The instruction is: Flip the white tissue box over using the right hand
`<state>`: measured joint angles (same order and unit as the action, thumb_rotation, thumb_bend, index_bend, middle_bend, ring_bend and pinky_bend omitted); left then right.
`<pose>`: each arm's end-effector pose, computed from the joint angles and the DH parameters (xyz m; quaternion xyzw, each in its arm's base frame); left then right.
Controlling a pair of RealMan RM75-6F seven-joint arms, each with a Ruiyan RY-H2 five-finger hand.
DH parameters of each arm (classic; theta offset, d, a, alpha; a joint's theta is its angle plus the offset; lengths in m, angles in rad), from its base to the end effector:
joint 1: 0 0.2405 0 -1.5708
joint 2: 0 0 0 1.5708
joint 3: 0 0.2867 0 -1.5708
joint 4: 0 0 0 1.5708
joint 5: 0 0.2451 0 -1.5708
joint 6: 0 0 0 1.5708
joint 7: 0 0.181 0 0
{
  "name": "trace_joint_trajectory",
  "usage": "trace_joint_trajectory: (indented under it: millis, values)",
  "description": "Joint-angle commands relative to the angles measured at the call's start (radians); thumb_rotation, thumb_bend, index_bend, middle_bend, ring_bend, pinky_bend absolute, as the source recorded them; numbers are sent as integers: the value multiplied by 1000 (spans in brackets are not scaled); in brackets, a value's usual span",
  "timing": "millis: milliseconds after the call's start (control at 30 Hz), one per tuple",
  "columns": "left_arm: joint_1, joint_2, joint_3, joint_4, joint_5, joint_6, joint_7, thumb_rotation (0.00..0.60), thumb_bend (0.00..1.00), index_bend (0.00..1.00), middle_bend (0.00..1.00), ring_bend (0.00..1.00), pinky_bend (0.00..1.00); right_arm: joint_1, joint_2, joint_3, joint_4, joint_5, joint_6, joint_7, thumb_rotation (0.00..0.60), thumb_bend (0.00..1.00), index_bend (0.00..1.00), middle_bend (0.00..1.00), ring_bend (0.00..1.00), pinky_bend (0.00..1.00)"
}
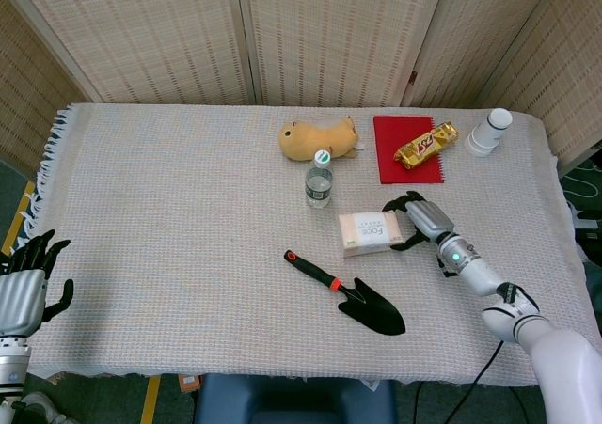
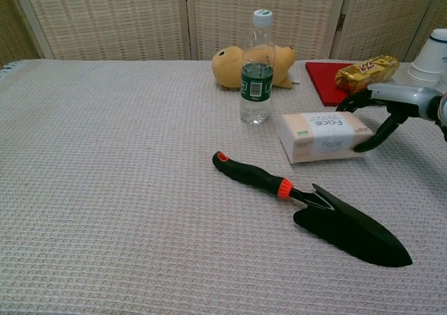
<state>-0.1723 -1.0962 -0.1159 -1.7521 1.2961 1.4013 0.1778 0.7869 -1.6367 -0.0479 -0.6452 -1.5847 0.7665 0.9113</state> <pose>-0.3308 0.2635 0.1410 -0.5746 -0.4030 -0.3583 0.6156 -0.3207 -0.4838 -0.0305 0.6927 -0.5246 0.3411 0.3586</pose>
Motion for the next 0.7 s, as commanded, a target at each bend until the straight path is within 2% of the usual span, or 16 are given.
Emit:
trace_joint_trajectory:
  millis: [33, 200, 267, 533, 700]
  values:
    - [-1, 0, 1, -1, -1, -3, 2, 600, 483, 157, 0, 0, 93, 6, 56, 21, -99, 49, -61, -116, 600, 291, 365, 455, 332, 0]
    - [-2, -1, 0, 0, -3, -2, 5, 600, 483, 158, 0, 0, 93, -2, 114, 60, -221, 134, -117, -263, 600, 198, 299, 428, 313, 0]
    - [-2, -2, 1, 1, -4, -4, 6, 600, 483, 157, 0, 0, 93, -10, 133, 81, -265, 186, -132, -358, 600, 174, 288, 424, 312, 0]
    - [-4, -3, 2, 2, -6, -7, 8, 600, 482, 158, 0, 0, 93, -54, 155, 165, -409, 436, -90, -726, 600, 116, 234, 393, 307, 0]
    - [-3, -2, 2, 1, -6, -5, 7, 600, 480, 157, 0, 0, 94, -60, 154, 185, -451, 539, -77, -854, 600, 63, 187, 324, 279, 0]
